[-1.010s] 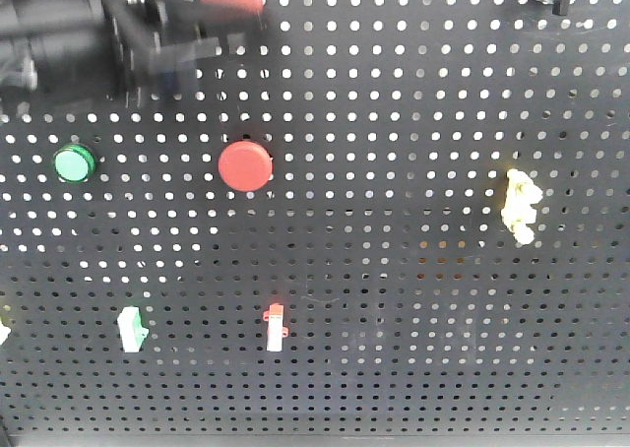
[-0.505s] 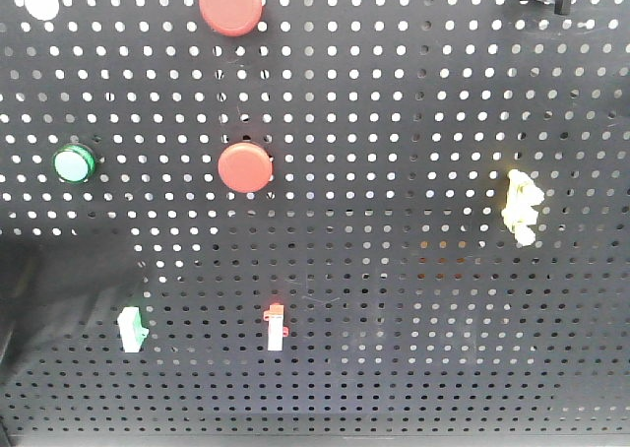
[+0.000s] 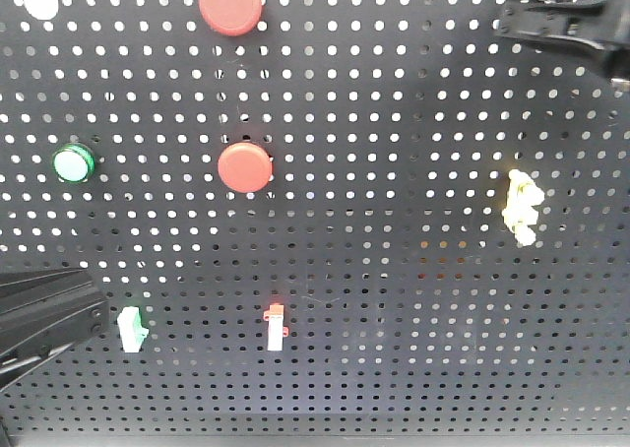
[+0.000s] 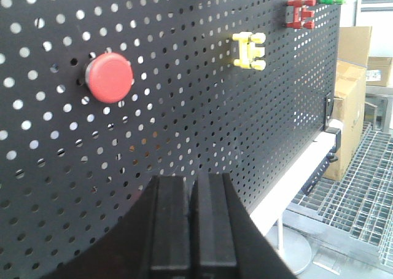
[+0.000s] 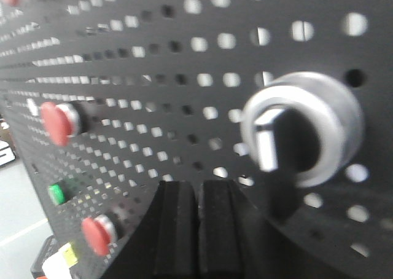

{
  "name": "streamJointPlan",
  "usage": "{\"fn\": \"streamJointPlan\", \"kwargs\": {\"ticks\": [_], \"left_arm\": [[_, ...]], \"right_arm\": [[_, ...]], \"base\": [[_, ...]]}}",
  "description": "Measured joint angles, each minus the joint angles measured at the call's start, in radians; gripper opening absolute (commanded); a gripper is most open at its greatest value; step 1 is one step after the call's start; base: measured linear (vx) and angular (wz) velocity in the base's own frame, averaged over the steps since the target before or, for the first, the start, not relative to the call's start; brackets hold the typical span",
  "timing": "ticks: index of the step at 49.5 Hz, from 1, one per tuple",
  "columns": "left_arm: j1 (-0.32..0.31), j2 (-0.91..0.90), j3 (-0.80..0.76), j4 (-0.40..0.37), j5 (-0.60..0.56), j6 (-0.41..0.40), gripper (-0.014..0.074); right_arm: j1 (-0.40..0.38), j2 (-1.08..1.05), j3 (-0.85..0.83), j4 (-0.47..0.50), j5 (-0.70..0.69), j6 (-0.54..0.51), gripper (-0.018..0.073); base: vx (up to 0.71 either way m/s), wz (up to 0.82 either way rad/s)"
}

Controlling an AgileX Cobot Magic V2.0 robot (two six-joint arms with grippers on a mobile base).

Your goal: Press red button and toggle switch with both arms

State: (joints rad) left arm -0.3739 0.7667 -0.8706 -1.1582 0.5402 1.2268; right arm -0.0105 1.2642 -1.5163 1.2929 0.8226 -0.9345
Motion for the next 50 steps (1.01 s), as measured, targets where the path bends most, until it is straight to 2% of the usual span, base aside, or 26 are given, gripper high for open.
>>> {"fn": "streamJointPlan", "kwargs": {"ticks": [21, 29, 40, 50], "left_arm": [[0.000, 0.000, 0.000, 0.000, 0.000, 0.000, 0.0002], [0.000, 0.000, 0.000, 0.000, 0.000, 0.000, 0.0002], [0.000, 0.000, 0.000, 0.000, 0.000, 0.000, 0.0002], [0.000, 0.000, 0.004, 0.006, -0.002, -0.005, 0.0002]], "right_arm": [[0.005, -0.006, -0.006, -0.050, -0.045, 0.000, -0.0003], [0.011, -0.022, -0.006, -0.127, -0.073, 0.007, -0.0003], [0.006, -0.042, -0.007, -0.284, -0.162, 0.078, -0.0003], [0.003, -0.075, -0.007, -0.358, -0.109, 0.106, -0.0003]], "base": [[0.00, 0.00], [0.00, 0.00], [0.00, 0.00], [0.00, 0.00]]}}
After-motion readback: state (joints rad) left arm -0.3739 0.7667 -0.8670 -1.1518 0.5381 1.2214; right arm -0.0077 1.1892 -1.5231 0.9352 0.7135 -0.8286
